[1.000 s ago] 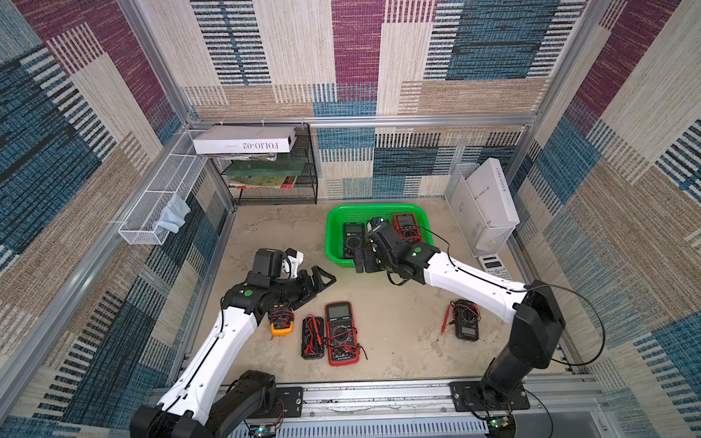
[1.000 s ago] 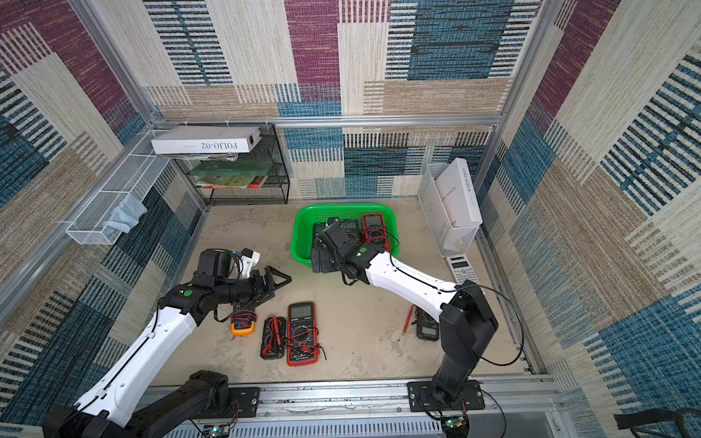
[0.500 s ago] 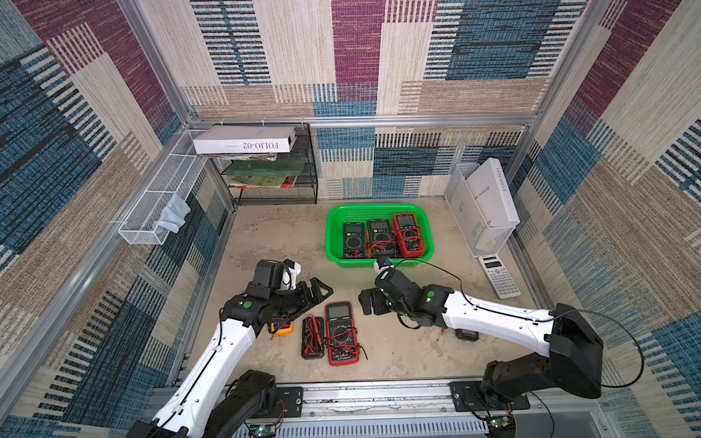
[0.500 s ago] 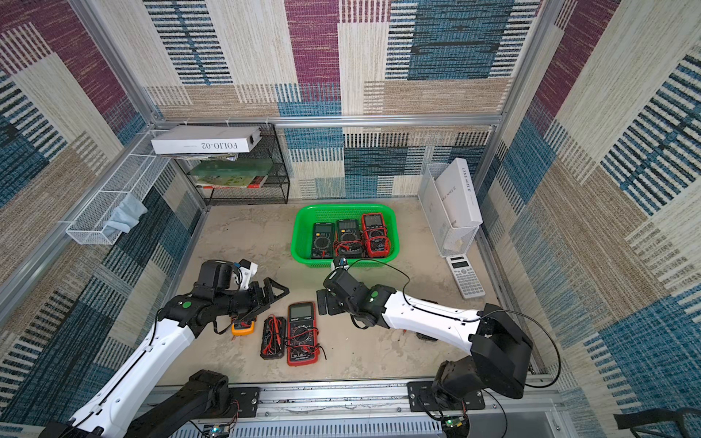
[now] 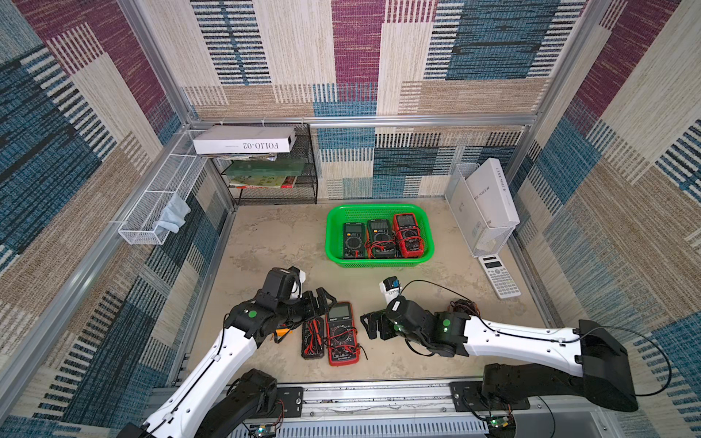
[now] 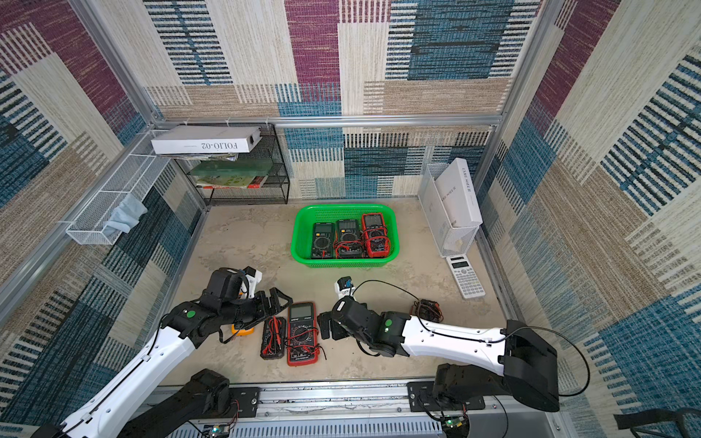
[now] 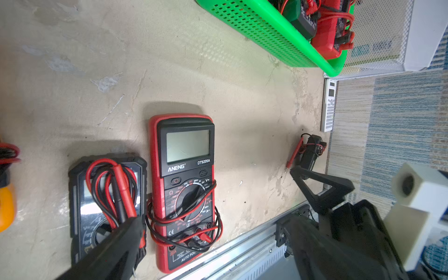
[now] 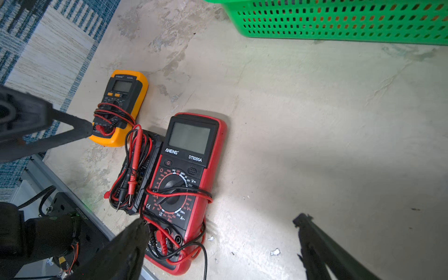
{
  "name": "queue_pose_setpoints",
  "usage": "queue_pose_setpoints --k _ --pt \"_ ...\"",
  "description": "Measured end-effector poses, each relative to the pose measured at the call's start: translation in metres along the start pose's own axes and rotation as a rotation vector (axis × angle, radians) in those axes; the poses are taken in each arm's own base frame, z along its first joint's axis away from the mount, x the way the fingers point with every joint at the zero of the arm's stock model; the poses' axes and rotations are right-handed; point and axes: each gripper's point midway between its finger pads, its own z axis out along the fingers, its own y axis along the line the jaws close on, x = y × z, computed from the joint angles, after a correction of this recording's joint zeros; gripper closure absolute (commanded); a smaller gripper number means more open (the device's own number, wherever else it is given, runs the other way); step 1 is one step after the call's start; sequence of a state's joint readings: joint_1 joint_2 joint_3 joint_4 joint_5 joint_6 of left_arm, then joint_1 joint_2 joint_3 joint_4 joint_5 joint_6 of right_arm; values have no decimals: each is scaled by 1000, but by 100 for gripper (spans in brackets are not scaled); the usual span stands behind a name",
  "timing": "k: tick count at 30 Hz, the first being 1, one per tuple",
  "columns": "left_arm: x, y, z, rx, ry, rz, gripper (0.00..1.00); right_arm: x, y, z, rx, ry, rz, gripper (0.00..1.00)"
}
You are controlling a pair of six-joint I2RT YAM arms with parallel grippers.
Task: Put the multimeter into the basket
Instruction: Pick up the multimeter from the center of the board.
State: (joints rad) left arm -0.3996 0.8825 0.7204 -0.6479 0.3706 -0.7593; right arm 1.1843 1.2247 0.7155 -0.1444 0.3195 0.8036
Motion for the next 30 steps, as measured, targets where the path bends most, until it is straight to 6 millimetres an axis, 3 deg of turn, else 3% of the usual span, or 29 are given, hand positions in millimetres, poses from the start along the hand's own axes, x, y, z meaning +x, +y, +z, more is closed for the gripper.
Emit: queue_pose_setpoints --k 7,30 --pt "8 3 8 -65 -2 35 0 3 -5 -9 -15 -30 30 0" --pt "20 -2 46 -329 12 153 0 21 -23 -10 17 -11 68 1"
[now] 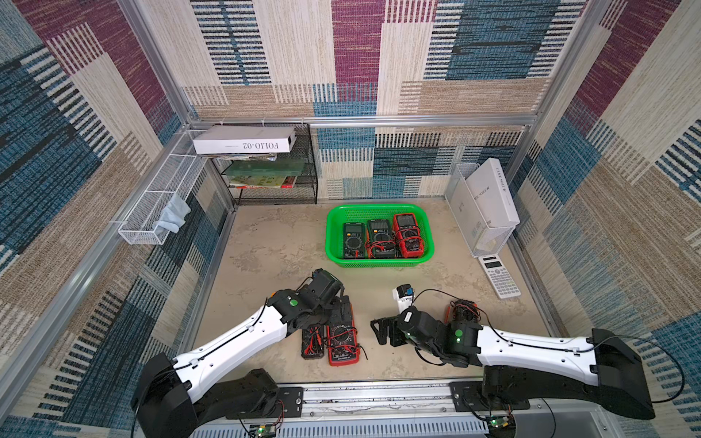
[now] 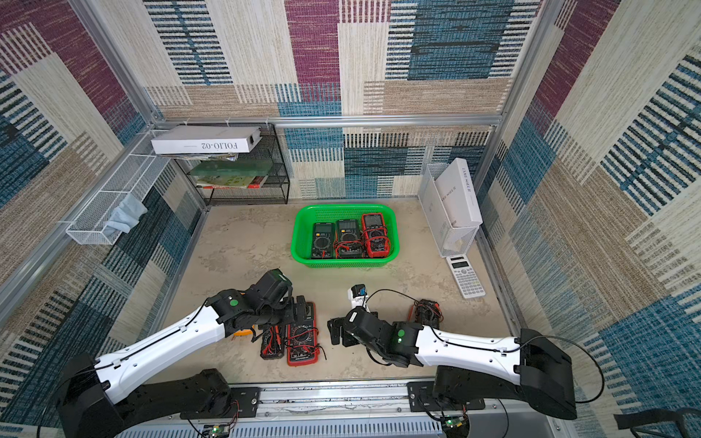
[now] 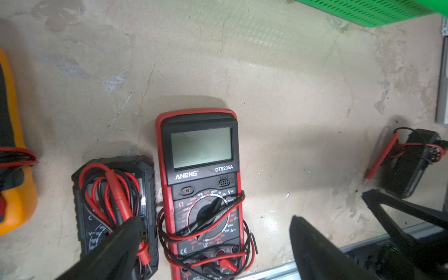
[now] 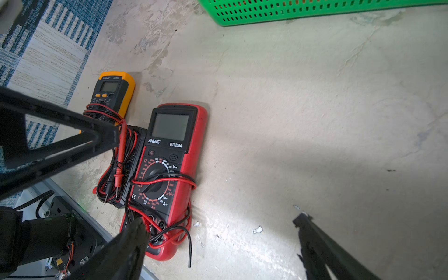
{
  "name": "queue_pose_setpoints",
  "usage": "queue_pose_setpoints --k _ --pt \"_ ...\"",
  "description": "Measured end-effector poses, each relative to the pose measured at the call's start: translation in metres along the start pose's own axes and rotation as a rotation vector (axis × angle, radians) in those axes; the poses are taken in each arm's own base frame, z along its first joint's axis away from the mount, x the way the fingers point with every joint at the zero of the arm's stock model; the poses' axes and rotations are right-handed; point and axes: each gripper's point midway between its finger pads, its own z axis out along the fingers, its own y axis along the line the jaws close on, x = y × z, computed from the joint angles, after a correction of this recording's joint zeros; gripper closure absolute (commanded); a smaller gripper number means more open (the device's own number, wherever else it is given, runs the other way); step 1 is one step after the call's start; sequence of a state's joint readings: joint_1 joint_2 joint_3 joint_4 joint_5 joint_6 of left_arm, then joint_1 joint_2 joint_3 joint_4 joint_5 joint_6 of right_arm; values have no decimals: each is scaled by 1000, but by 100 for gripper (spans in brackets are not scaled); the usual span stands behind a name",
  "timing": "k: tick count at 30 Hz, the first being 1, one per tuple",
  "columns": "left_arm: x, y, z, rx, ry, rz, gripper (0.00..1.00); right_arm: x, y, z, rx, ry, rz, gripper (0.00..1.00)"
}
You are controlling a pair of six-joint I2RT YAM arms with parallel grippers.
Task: Put the multimeter into the basket
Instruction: Pick up the multimeter from the center of the board.
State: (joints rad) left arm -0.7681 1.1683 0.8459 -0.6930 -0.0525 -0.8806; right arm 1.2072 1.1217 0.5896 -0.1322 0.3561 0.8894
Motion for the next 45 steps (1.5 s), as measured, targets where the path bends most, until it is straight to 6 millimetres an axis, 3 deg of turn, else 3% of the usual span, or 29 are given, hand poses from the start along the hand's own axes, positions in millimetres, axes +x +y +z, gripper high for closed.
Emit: queue_pose_setpoints --k 15,45 --pt "4 -5 30 -135 9 -4 0 5 -13 -8 23 3 35 0" --pt "22 11 79 -269 69 -15 0 5 -20 -13 44 0 37 1"
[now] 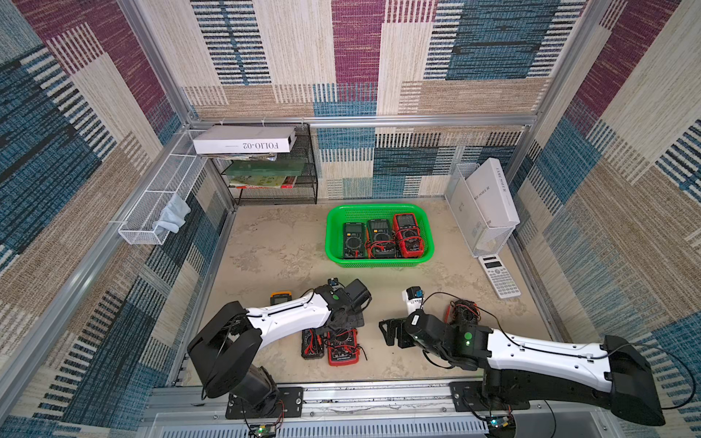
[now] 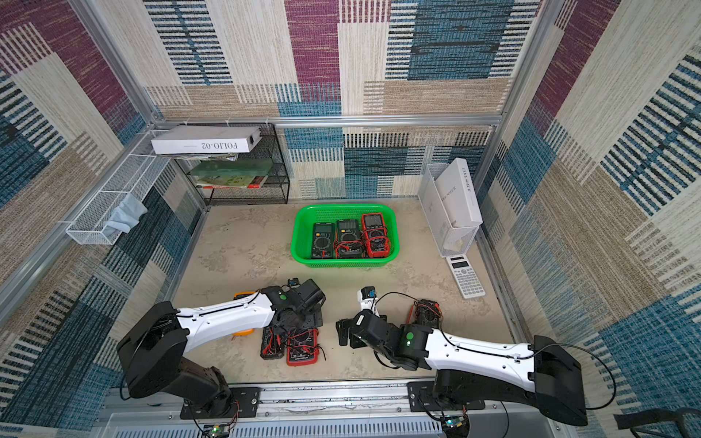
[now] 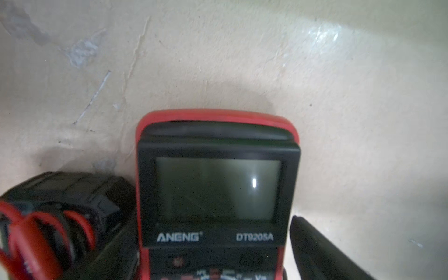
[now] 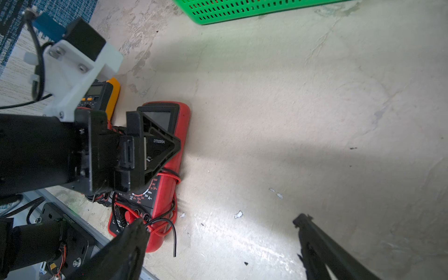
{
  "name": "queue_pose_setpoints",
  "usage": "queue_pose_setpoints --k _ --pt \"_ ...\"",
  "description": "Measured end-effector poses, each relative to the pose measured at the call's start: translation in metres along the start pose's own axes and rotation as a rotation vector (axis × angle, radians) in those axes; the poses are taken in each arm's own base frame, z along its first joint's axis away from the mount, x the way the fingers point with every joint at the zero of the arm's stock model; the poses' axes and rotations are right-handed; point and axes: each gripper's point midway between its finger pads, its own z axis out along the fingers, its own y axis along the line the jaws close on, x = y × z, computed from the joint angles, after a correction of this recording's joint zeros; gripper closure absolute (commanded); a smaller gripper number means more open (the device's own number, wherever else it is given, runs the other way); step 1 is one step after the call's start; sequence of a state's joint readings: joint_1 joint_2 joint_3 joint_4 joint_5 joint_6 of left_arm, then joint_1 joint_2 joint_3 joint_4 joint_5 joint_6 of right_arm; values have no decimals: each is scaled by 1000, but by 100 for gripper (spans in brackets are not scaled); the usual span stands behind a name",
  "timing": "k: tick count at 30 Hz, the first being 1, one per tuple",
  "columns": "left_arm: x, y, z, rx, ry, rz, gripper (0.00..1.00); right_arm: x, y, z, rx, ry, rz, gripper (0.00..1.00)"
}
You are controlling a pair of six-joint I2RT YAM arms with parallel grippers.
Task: Put the multimeter into the basket
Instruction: Pick up the multimeter from the center of the board.
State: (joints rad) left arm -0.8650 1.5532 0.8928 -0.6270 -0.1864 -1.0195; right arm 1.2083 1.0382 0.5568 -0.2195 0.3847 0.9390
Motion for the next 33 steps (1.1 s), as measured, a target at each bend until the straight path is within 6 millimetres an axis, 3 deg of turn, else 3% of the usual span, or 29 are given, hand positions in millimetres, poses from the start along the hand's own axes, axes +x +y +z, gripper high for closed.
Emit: queue_pose_setpoints --k 10,17,22,33 --pt "4 -1 18 -38 26 18 1 0 -2 -4 1 0 0 0" --pt "4 -2 18 -33 25 34 21 0 -1 -4 -4 2 0 0" --pt "3 -5 15 -10 19 39 36 2 0 -3 -6 15 -10 0" --pt "-16 -28 -17 105 -44 47 40 -2 16 -2 -56 25 -25 0"
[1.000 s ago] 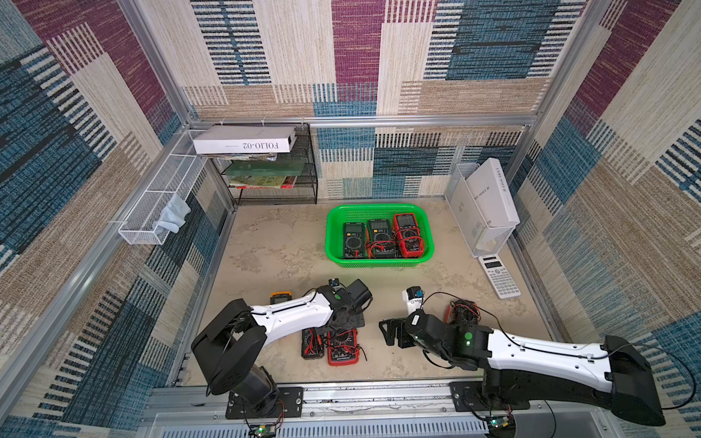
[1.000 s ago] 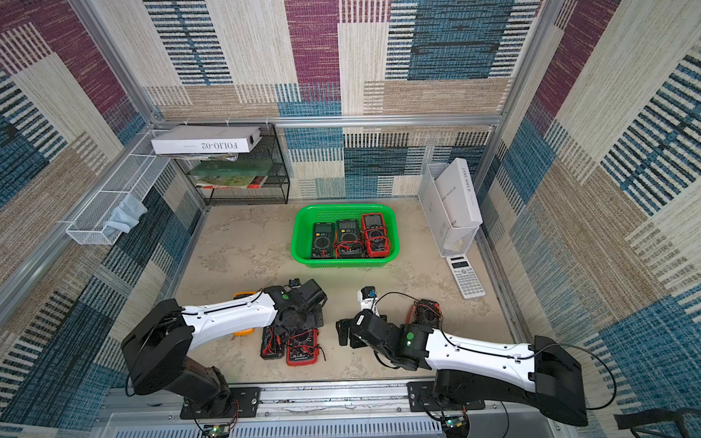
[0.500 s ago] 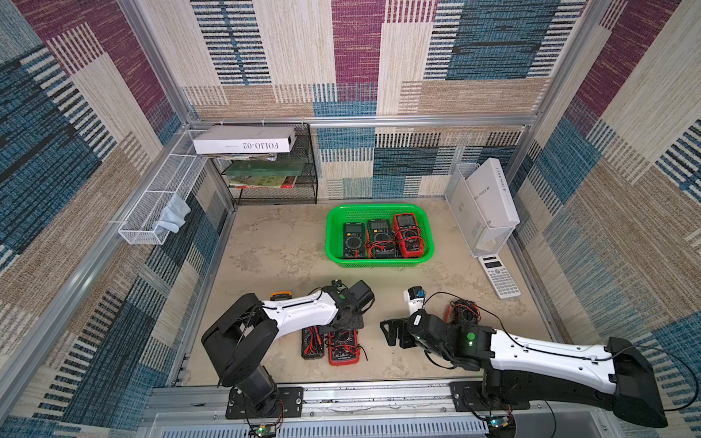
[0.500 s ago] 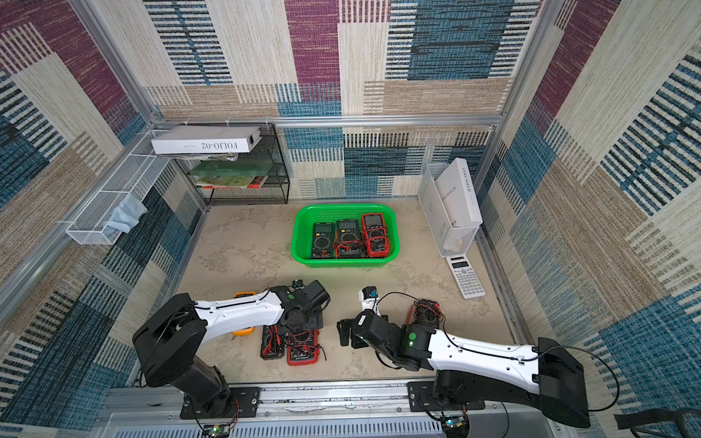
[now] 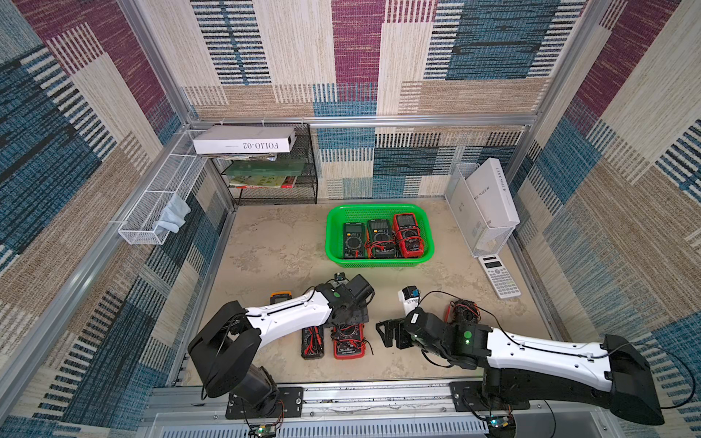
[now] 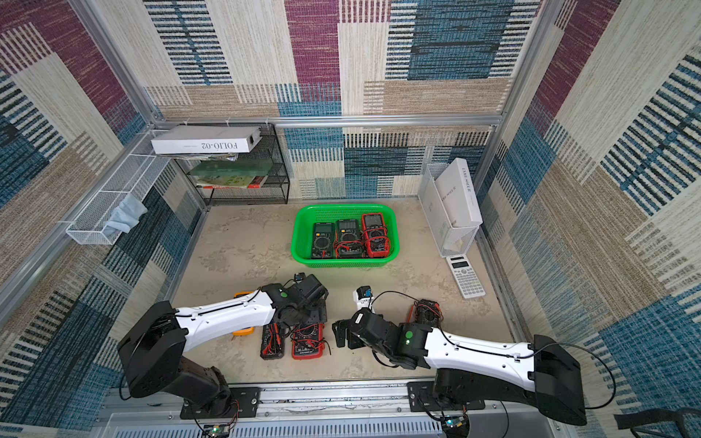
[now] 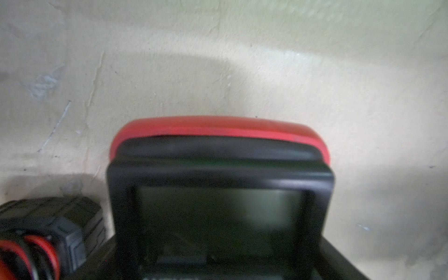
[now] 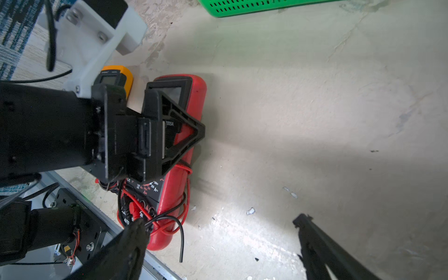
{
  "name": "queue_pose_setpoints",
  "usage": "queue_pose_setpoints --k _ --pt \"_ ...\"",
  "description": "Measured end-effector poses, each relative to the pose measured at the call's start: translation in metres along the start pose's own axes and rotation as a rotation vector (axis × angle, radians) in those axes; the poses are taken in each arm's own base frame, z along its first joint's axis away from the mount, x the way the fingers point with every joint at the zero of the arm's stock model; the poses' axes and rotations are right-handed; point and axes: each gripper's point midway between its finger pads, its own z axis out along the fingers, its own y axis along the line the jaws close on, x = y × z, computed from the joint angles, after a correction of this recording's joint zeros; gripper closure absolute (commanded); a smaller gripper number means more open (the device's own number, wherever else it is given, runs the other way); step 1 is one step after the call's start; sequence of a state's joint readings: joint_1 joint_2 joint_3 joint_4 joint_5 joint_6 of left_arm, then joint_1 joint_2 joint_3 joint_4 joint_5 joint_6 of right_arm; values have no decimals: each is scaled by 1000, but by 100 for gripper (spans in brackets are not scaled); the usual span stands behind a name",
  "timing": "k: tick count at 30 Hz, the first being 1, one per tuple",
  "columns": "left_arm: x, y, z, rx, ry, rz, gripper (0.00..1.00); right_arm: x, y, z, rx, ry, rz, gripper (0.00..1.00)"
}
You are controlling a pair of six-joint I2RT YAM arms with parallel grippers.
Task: Put the multimeter into the basket
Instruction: Pick up the multimeter from the center of the board.
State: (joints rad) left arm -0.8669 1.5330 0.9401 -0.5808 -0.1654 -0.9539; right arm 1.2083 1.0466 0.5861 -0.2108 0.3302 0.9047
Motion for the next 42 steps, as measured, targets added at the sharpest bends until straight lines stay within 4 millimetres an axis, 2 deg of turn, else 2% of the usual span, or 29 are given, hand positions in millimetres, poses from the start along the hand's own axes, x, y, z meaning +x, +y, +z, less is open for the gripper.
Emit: queue_pose_setpoints --k 10,25,33,42 --pt "-32 -17 -37 58 -88 35 40 -15 17 -11 -67 -30 8 0" --pt "-104 -32 -85 117 -223 33 43 -46 39 -30 -148 -99 43 0" --pt "-144 -39 -99 141 -269 37 43 -75 43 -36 -145 -159 71 0" --pt "-197 -44 -110 145 -339 39 44 -121 30 -45 -109 -256 118 0"
